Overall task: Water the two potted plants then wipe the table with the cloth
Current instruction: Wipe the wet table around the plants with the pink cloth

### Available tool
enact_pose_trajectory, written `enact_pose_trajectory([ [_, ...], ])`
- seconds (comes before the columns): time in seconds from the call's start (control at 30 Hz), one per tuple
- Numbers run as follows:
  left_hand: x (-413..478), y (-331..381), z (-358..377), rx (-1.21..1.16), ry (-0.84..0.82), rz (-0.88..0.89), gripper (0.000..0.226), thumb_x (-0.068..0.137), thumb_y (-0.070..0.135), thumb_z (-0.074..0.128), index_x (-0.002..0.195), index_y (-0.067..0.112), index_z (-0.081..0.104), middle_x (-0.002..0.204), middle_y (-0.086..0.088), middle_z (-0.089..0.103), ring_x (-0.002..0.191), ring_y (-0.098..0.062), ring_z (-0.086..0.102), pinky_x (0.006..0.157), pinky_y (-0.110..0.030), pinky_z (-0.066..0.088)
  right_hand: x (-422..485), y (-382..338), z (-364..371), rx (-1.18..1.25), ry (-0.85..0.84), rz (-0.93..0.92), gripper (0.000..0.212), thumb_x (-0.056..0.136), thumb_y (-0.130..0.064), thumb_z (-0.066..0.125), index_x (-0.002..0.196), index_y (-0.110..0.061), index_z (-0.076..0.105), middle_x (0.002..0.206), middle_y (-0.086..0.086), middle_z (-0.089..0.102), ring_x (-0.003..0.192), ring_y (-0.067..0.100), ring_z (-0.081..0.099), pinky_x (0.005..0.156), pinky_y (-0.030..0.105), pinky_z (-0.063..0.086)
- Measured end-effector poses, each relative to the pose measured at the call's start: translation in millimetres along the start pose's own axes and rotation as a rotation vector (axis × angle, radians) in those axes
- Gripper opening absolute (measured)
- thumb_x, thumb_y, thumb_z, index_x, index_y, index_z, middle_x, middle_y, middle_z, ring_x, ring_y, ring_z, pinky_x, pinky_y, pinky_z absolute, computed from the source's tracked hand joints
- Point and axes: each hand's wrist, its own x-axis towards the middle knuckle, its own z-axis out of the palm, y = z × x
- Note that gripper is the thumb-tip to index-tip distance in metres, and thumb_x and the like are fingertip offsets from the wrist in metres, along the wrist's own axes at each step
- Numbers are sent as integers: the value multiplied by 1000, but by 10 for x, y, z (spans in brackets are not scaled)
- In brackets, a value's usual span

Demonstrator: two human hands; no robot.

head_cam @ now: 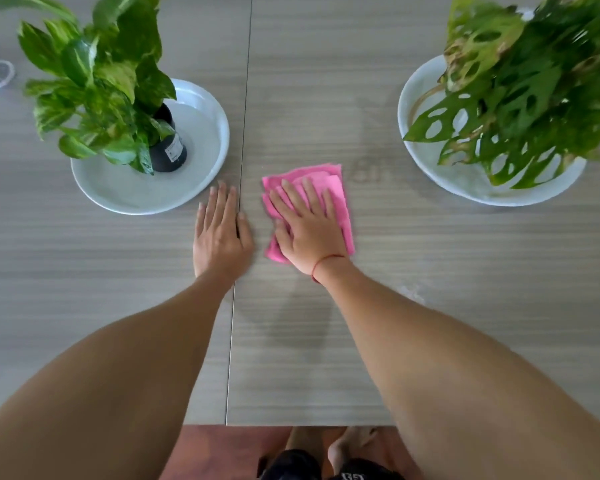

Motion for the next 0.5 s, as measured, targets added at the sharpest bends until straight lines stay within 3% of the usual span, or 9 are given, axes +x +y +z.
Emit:
enact_pose_trajectory([
  [0.13, -13, 26, -10, -6, 8, -12, 53, 98, 25, 30, 150, 10, 34, 158, -5, 26, 148, -16, 17, 122, -34, 6, -323, 506, -120, -14, 40, 30, 58, 90, -42, 21, 147, -35, 29, 157, -10, 25, 148, 19, 15, 120, 42, 2],
  [0.27, -9, 19, 23, -13, 59, -4, 53, 97, 24, 31, 148, 10, 38, 156, -7, 30, 147, -17, 22, 121, -32, 6, -3, 591, -180, -46, 103, 311, 54, 95, -41, 23, 149, -40, 17, 160, -13, 13, 149, 20, 8, 120, 51, 4],
  [0.37, -7, -3, 50, 7, 61, 3, 53, 96, 25, 31, 148, 11, 38, 156, -7, 31, 147, -17, 22, 121, -31, 5, 454, 385, -162, 2, 118, 501, 53, 100, -39, 24, 151, -38, 8, 161, -8, 1, 149, 29, -4, 117, 55, -7],
  [0.5, 11, -50, 66, 20, 45, 20, 55, 97, 27, 27, 149, 11, 36, 157, -6, 29, 147, -15, 20, 121, -29, 3, 797, -12, -73, -8, 56, 388, 53, 101, -42, 18, 151, -36, 1, 161, -3, -8, 147, 34, -10, 118, 59, -5],
])
